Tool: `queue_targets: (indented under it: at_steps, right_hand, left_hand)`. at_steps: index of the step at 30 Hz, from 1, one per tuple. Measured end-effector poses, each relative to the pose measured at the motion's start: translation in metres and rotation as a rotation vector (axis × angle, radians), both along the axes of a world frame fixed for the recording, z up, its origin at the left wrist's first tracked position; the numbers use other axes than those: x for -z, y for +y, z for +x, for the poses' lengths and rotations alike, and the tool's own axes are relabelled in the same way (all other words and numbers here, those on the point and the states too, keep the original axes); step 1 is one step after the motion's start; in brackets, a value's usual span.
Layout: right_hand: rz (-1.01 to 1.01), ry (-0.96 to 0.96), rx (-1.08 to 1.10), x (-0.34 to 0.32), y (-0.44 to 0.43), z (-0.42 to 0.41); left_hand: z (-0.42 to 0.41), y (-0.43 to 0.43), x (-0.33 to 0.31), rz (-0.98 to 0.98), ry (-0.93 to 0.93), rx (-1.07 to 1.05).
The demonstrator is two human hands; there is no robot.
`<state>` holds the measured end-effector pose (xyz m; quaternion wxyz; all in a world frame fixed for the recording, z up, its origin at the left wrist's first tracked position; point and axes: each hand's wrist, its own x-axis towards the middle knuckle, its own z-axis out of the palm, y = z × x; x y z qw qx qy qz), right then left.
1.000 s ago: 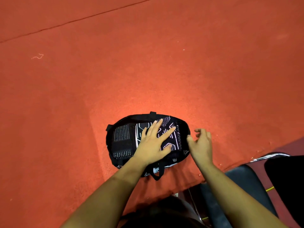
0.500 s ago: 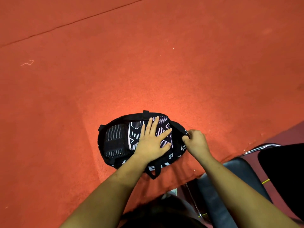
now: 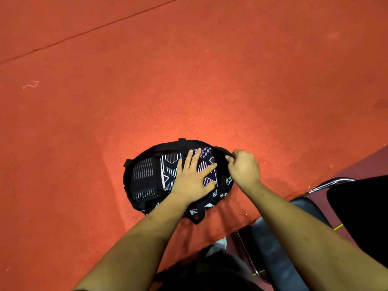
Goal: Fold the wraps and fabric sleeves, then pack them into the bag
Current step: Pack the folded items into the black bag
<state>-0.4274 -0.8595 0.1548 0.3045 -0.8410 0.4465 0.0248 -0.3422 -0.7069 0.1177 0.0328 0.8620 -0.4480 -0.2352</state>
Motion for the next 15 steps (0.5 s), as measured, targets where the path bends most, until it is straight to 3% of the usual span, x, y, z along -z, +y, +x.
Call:
queue_targets:
  at_steps: [5, 12, 15]
  right_hand:
    - [-0.006, -0.216, 0.142, -0.022, 0.001, -0.001]
    - [-0.041, -0.132, -0.020, -0.015, 0.010, -0.012]
    - [-0.075, -0.243, 0.013, -0.022, 0.009, -0.015]
  left_hand:
    - [0.004, 0.005, 0.002, 0.029, -0.022, -0.045]
    - [-0.002, 0.003, 0.005, 0.107, 0.008, -0.027]
    - [-0.003, -0.005, 0.004, 0.116, -0.024, -0.032]
